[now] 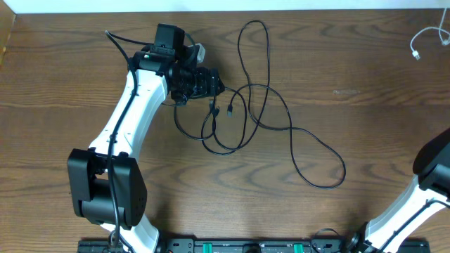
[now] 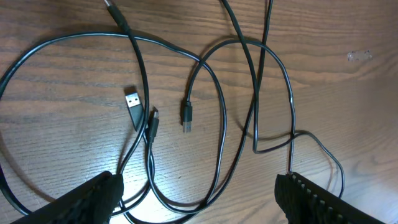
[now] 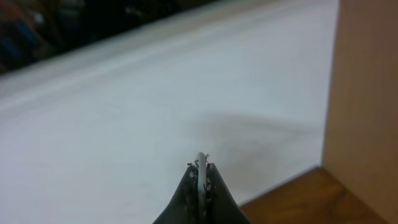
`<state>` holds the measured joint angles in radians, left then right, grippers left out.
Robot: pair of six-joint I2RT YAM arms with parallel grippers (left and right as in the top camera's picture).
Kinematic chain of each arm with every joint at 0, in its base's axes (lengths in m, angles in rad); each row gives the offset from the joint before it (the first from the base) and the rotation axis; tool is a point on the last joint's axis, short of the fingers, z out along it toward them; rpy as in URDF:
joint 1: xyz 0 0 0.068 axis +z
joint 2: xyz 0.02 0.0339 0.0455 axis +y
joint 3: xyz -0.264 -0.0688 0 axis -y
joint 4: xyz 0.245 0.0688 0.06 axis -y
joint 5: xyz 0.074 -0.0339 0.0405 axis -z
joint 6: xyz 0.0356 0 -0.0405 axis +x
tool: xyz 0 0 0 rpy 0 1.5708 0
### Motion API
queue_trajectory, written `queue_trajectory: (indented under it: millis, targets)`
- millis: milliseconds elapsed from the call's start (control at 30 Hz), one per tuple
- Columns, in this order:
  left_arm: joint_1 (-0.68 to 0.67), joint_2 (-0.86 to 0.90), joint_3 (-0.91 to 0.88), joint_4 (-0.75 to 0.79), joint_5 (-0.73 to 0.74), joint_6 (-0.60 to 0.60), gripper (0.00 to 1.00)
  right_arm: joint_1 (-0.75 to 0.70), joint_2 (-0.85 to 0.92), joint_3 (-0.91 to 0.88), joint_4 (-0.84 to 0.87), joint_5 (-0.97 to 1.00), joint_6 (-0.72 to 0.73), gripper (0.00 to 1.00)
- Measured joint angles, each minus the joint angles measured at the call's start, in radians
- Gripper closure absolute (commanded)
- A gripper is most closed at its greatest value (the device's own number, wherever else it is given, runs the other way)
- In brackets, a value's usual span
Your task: Untangle cables
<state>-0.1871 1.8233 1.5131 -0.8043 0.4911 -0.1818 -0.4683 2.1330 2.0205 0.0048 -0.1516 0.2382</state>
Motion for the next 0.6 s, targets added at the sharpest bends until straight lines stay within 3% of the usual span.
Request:
queue_trajectory:
  millis: [333,367,400,433,467,500,600]
  targets:
    - [0.000,0.000,0.000,0.002,0.000,0.000,0.17,-0.010,0.198,0.000,0.033,0.030,-0.004,0.99]
    - [0.000,0.000,0.000,0.002,0.000,0.000,0.17,-0.010,0.221,0.000,0.033,0.038,-0.004,0.92]
    - [0.000,0.000,0.000,0.003,0.000,0.000,0.17,-0.011,0.242,0.000,0.032,0.045,-0.004,0.69]
    - [0.000,0.000,0.000,0.003,0.000,0.000,0.17,-0.011,0.267,0.000,0.029,0.053,-0.006,0.32]
    - [0.000,0.000,0.000,0.003,0.000,0.000,0.17,-0.011,0.286,0.000,0.028,0.058,-0.004,0.05]
    - [0.000,0.000,0.000,0.003,0.000,0.000,0.17,-0.011,0.304,0.000,0.021,0.064,-0.004,0.01]
    - [0.000,0.000,0.000,0.005,0.000,0.000,0.17,-0.011,0.332,-0.002,0.002,0.077,-0.004,0.01]
